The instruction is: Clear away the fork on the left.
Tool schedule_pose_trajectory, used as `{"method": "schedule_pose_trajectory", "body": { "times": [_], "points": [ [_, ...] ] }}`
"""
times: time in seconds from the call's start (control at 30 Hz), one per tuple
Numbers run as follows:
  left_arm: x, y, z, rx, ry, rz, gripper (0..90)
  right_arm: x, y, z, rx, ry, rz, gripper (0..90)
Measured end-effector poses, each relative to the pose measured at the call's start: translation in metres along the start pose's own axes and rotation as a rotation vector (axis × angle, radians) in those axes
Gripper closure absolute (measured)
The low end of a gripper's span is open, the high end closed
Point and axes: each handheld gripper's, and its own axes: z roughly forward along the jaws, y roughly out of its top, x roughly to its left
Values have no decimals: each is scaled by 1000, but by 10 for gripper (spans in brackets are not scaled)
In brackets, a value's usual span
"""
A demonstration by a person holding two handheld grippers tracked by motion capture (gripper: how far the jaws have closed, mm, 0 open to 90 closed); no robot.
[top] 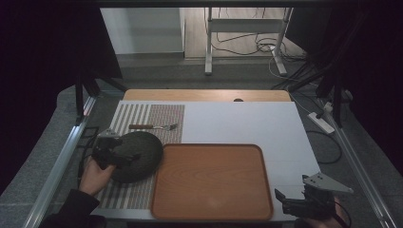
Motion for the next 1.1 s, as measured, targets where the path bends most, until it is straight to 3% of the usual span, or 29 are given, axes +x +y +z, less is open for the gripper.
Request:
{"method": "schedule_pose_trajectory", "body": {
  "times": [0.37,0.6,0.83,1.1],
  "points": [
    [10,12,18,10,8,-3,0,0,0,0,2,2,0,0],
    [15,20,28,39,-9,-2,0,0,0,0,2,3,-3,0],
    [20,30,36,58,2,-2,0,0,0,0,5,4,-5,0],
    [27,37,49,59,-8,-29,0,0,0,0,5,4,-4,0]
  ]
}}
